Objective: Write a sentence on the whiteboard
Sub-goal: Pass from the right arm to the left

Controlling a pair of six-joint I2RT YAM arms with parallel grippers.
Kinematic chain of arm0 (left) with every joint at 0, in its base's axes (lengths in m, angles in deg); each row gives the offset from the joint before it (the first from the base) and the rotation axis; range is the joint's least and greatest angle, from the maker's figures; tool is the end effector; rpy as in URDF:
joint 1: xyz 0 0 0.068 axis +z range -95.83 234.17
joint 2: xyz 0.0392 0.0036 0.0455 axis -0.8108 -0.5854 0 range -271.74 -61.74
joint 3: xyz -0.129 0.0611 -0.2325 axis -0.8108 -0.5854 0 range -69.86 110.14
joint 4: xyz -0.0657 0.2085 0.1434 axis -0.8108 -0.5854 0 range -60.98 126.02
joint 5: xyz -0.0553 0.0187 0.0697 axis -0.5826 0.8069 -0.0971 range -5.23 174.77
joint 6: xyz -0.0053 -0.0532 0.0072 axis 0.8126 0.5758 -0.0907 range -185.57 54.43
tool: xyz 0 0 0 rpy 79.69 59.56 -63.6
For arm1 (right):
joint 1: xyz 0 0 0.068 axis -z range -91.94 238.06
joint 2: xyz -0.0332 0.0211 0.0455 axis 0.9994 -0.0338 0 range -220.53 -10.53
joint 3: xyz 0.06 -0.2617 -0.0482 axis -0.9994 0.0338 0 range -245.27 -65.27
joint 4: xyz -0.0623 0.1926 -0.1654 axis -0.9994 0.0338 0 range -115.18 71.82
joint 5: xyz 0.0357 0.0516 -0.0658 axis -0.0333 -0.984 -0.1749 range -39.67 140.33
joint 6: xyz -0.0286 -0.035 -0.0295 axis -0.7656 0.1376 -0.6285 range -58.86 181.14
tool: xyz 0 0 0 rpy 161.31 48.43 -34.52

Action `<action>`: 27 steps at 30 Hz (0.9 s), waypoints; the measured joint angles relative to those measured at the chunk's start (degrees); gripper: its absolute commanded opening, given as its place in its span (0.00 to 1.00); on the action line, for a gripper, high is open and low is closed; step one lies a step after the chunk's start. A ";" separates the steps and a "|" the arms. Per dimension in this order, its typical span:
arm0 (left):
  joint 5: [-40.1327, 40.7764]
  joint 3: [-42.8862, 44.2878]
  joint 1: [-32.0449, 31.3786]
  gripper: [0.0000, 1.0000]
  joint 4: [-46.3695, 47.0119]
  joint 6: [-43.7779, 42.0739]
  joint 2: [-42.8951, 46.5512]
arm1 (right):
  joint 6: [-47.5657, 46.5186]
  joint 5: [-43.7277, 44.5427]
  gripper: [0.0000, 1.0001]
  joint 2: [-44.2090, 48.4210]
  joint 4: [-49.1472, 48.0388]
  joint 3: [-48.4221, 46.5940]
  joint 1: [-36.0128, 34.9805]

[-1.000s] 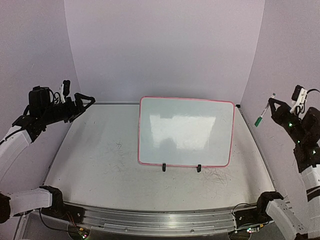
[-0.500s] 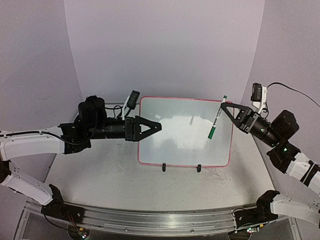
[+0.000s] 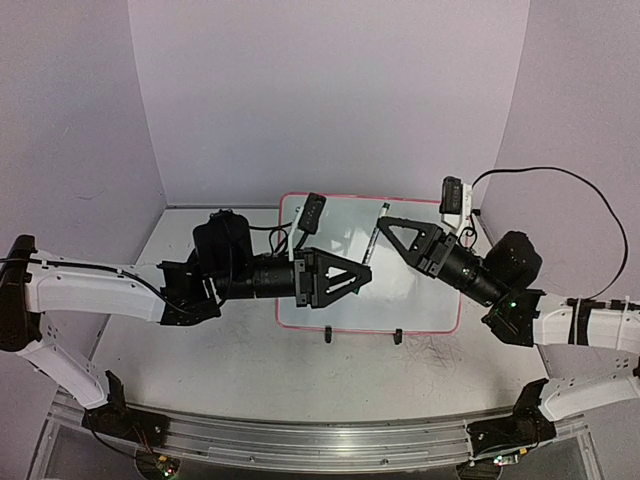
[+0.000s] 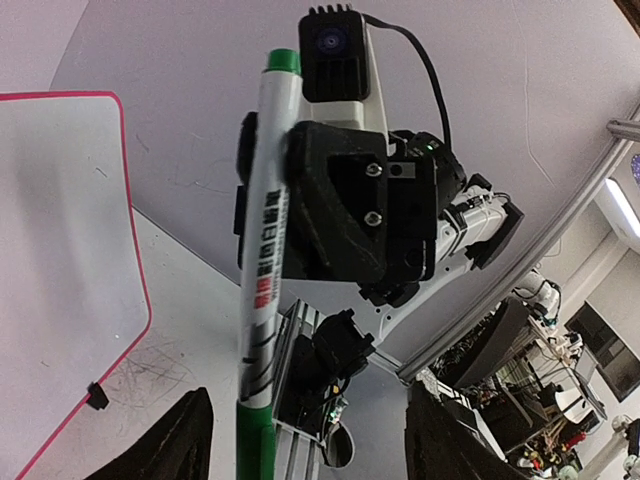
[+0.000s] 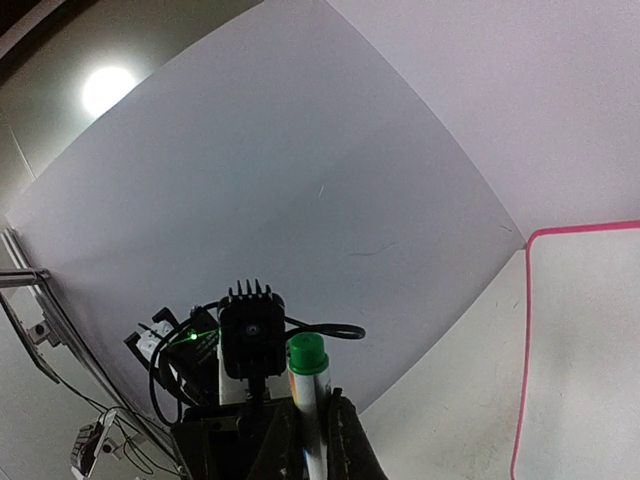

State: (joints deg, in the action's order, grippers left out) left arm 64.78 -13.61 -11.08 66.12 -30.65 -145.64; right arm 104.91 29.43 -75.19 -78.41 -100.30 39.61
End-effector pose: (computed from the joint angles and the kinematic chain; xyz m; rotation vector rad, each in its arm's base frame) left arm 0.1331 -0.3177 0.3200 0.7699 1.6074 -1.6014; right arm 0.1550 0.1940 0.3260 -0.4203 1.2870 1.6015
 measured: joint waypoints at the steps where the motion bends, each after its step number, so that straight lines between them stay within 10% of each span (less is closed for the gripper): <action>1: 0.54 0.00 0.01 0.60 0.23 -0.22 0.00 | 0.38 0.57 0.00 0.00 -0.79 -0.01 -0.15; 19: 3.61 -0.02 0.13 0.45 0.51 -0.84 -0.25 | 3.07 3.60 0.00 0.02 -4.51 -0.01 -1.24; 27: 2.93 0.00 -0.02 0.16 1.06 -0.87 -0.98 | 3.04 3.96 0.00 0.00 -4.49 -0.01 -1.59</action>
State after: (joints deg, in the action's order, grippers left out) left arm 67.71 -13.61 -11.11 67.18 -31.53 -146.62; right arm 107.94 33.39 -75.19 -82.90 -100.32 38.02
